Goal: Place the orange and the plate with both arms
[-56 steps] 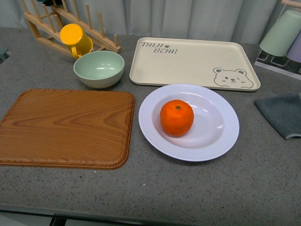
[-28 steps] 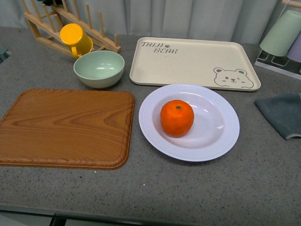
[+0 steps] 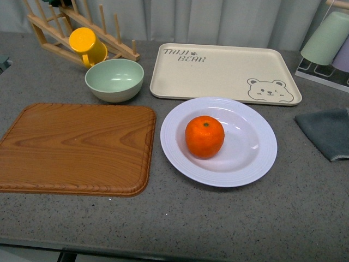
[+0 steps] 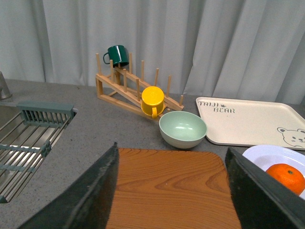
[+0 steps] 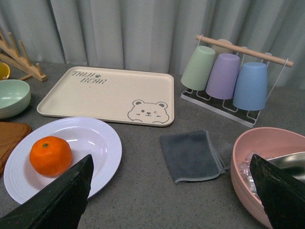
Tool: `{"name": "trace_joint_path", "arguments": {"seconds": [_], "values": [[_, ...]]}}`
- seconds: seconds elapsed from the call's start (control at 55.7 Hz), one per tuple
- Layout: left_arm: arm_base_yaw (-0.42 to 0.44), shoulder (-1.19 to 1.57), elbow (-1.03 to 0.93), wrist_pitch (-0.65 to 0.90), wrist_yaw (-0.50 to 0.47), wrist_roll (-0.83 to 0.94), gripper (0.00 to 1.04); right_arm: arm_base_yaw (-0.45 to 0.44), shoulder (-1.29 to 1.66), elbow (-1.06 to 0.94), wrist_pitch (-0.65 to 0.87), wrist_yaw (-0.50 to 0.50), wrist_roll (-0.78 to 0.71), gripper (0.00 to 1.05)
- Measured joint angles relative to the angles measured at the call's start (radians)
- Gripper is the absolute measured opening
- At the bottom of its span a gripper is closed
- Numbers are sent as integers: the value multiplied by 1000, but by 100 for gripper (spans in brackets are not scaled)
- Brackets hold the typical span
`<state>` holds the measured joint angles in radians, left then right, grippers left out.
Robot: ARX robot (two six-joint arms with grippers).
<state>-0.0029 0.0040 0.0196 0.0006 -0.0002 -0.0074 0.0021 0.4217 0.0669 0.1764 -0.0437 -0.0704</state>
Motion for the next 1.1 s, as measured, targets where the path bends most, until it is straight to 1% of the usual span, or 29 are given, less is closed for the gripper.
{"name": "trace_joint_path", "arguments": {"seconds": [0.036,0.072,0.108,0.144,0.162,0.215,0.287,0.359,0.413,0.467,0.61,0.646,0.754,0.933,1.095], "values": [[0,0,0,0,0,0,74,-6,82,18,56,-15,13,96],[0,0,0,0,0,0,83,-27,258,63,156,-56,49,96],[0,0,0,0,0,0,92,-51,411,112,217,-88,88,96],[0,0,0,0,0,0,99,-65,504,145,241,-106,116,96],[0,0,0,0,0,2,100,-78,596,176,253,-126,146,96],[0,0,0,0,0,2,98,-98,744,226,257,-160,187,96],[0,0,0,0,0,2,98,-117,902,282,243,-220,230,96],[0,0,0,0,0,2,98,-138,1098,368,171,-353,313,96],[0,0,0,0,0,2,98,-151,1242,439,112,-474,372,96],[0,0,0,0,0,2,98,-158,1322,477,101,-529,399,96],[0,0,0,0,0,2,98,-161,1488,571,85,-616,455,96],[0,0,0,0,0,2,98,-154,1545,608,90,-659,484,96],[0,0,0,0,0,2,98,-138,1627,676,111,-697,534,96],[0,0,0,0,0,2,98,-102,1736,757,146,-731,592,96],[0,0,0,0,0,2,98,-68,1808,811,166,-736,637,96]]}}
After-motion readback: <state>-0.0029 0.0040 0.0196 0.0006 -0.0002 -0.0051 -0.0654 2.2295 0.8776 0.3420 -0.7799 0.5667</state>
